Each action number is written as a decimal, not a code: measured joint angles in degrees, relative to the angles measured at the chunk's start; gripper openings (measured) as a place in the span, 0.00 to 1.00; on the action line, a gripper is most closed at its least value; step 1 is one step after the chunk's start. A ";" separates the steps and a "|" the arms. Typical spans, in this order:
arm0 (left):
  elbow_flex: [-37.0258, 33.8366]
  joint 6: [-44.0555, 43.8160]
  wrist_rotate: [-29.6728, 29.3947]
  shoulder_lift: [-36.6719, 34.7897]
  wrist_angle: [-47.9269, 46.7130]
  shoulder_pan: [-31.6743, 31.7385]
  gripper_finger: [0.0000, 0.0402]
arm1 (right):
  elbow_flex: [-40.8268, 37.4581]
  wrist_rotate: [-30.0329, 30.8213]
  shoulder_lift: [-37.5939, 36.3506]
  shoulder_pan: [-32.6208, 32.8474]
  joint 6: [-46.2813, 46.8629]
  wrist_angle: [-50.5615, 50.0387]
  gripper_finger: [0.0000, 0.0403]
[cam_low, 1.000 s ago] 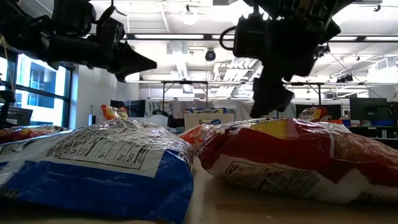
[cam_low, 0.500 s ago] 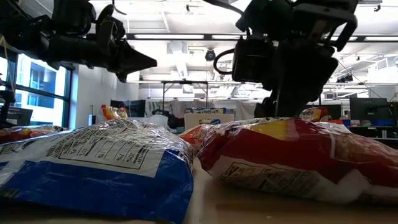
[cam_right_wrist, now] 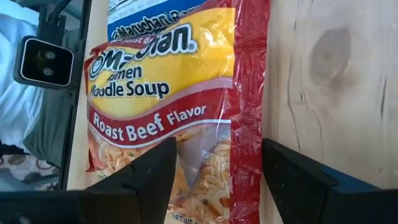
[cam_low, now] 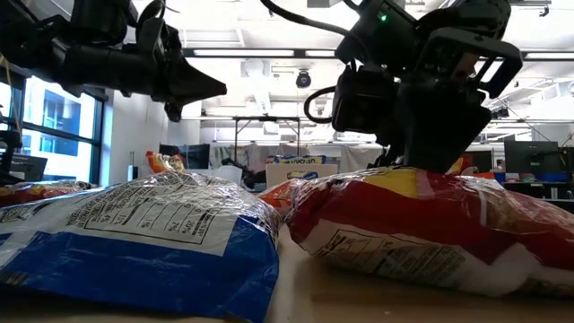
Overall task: Sort Maruchan noodles
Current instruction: Put the middle red noodle pack into the gray bin
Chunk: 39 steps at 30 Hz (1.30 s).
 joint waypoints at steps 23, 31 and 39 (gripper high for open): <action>0.02 -11.53 -4.65 0.00 -5.14 -10.46 0.19 | -0.17 6.51 -1.85 -2.85 -3.31 0.69 0.02; 0.02 -16.83 -5.07 -0.02 -7.62 -12.67 0.27 | -0.17 25.06 -6.80 -2.16 -3.49 -0.67 0.00; 0.02 -20.86 -7.97 -0.02 -13.85 -14.23 0.40 | -0.17 42.60 -7.56 1.16 7.87 0.38 0.00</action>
